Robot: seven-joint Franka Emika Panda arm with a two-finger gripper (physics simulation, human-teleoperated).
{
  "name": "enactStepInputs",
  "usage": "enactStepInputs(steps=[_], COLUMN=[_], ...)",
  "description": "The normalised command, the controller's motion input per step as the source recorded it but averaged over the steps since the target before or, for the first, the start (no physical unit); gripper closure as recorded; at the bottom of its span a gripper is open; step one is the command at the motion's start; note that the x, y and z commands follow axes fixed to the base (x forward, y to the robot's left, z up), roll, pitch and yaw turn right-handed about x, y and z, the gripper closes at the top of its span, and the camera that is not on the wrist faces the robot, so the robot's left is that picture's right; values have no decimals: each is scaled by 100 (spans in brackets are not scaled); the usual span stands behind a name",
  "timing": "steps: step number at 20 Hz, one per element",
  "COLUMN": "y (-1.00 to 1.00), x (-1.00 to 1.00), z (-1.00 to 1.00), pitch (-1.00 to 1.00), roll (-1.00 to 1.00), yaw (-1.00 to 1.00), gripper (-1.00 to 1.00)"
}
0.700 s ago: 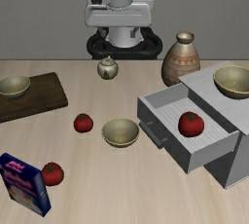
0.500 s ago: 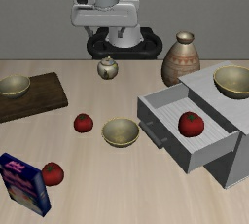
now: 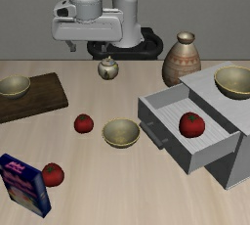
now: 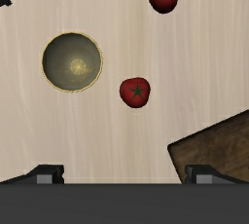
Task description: Pick the tomato next to the cutting board and place it on the porcelain bowl at the top of the cabinet
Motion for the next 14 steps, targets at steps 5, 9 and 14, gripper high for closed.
enactStepInputs(steps=[5, 9, 14], y=[-20, 0, 0], x=[80, 0, 0], z=[0, -100, -100], pitch=[0, 0, 0], roll=[0, 0, 0], yaw=[0, 0, 0], gripper=[-100, -100, -100])
